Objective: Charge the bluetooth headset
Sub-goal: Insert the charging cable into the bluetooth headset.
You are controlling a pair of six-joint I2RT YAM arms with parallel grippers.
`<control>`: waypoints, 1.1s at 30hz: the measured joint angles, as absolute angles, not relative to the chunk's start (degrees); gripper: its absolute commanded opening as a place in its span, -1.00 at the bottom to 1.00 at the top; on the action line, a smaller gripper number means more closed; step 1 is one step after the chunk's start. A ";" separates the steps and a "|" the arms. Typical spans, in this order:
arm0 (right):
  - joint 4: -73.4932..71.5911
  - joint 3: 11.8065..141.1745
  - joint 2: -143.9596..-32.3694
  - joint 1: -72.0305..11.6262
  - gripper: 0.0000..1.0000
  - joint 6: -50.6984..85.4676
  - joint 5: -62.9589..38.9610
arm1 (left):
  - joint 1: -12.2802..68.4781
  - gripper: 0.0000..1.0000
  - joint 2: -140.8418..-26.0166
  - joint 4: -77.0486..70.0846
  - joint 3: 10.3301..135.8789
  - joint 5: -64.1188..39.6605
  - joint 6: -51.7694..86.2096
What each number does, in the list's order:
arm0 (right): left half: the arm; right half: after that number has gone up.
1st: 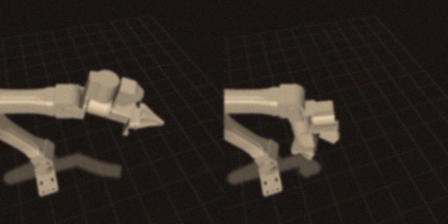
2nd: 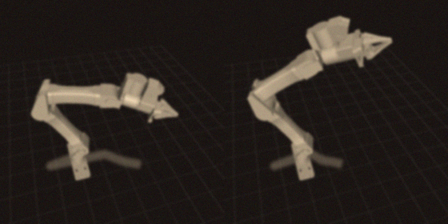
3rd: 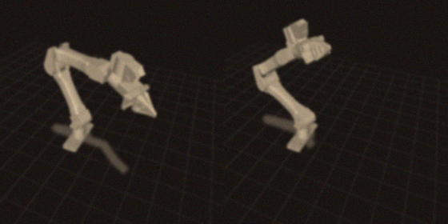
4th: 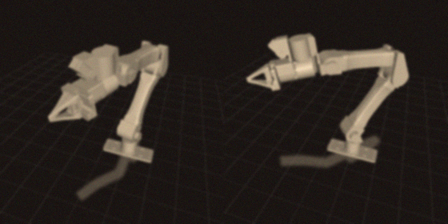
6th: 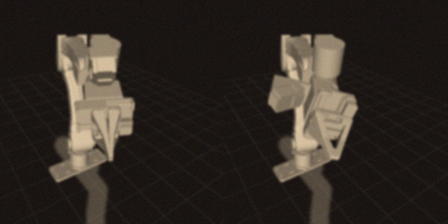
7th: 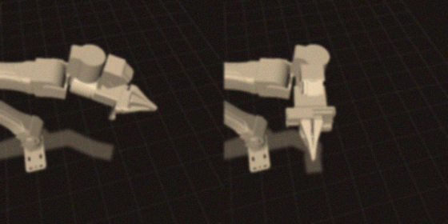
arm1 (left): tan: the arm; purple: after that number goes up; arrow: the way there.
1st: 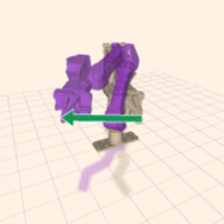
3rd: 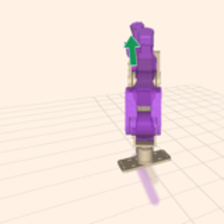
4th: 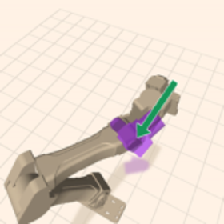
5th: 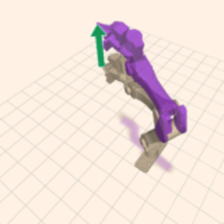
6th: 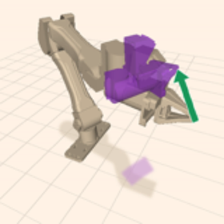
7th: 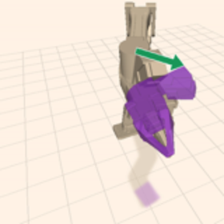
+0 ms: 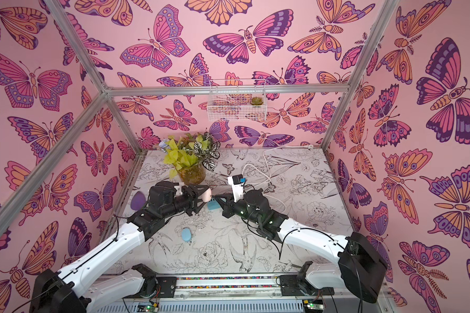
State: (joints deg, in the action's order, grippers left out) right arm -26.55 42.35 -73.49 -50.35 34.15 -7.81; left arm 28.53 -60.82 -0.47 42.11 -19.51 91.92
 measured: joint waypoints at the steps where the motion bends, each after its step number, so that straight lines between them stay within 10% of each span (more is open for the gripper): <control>1: -26.68 42.35 -73.49 -50.35 -1.00 34.28 -7.79 | 28.56 -0.52 -60.82 -0.47 42.06 -19.53 91.98; 33: -28.58 42.19 -74.59 -50.35 -1.00 37.28 -5.93 | 28.95 -0.57 -61.78 -5.98 40.88 -18.65 93.14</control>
State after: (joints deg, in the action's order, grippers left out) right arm -28.58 42.19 -74.59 -50.35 37.28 -5.93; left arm 28.95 -61.78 -5.98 40.88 -18.65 93.14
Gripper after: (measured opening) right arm 0.059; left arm 0.605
